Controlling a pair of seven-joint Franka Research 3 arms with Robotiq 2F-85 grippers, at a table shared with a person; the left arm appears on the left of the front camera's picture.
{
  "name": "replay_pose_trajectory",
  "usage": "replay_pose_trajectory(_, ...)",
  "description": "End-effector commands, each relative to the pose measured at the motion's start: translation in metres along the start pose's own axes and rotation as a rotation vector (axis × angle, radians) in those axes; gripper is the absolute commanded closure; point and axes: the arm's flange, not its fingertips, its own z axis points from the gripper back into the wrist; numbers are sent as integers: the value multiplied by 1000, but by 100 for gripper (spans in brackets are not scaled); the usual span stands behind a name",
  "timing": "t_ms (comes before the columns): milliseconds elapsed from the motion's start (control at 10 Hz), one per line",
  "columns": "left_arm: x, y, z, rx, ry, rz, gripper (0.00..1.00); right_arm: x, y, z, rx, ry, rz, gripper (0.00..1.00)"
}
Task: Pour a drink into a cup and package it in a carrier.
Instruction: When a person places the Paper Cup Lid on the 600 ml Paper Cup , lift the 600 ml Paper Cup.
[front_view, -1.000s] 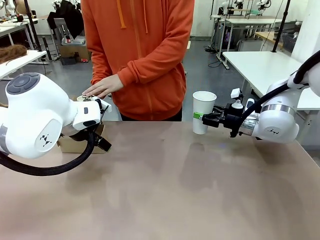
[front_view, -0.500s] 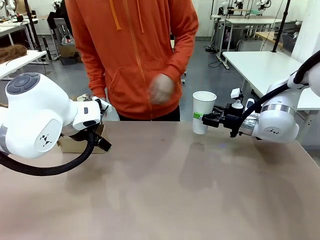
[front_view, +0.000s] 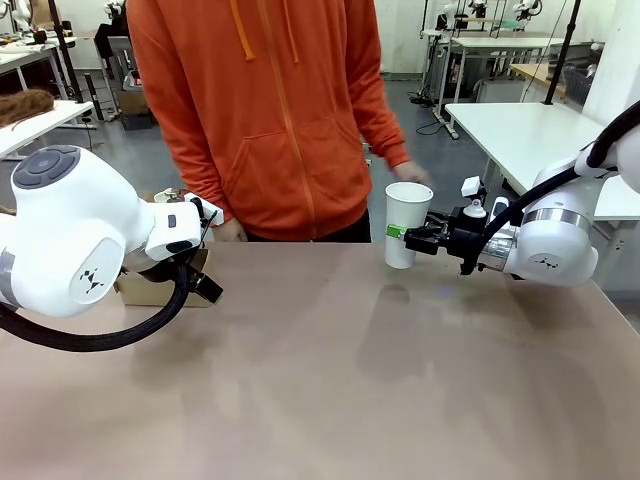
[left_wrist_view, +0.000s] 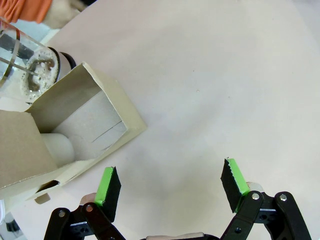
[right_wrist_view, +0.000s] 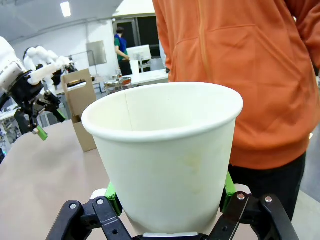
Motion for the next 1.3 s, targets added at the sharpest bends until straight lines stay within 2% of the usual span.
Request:
replay_pose_trajectory(0,0,0,0,-2,-1,1,0,2,1,-1,-5,1,9,15)
replay_pose_trajectory(1200,0,0,0,-2,-1,1,0,2,1,-1,-5,1,9,15)
